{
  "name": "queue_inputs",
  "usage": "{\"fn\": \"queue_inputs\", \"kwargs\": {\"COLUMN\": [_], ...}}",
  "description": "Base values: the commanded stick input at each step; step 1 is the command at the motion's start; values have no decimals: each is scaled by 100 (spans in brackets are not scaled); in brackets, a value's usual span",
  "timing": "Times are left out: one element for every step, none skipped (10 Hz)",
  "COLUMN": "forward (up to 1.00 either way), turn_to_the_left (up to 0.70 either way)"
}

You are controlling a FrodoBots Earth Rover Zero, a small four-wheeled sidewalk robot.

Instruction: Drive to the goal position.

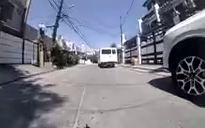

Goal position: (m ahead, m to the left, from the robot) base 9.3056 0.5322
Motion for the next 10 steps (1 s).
{"fn": "queue_inputs", "kwargs": {"forward": [100,100,100,100,100,100,100,100,100,100], "turn_to_the_left": [0,0,0,0,0,0,0,0,0,0]}}
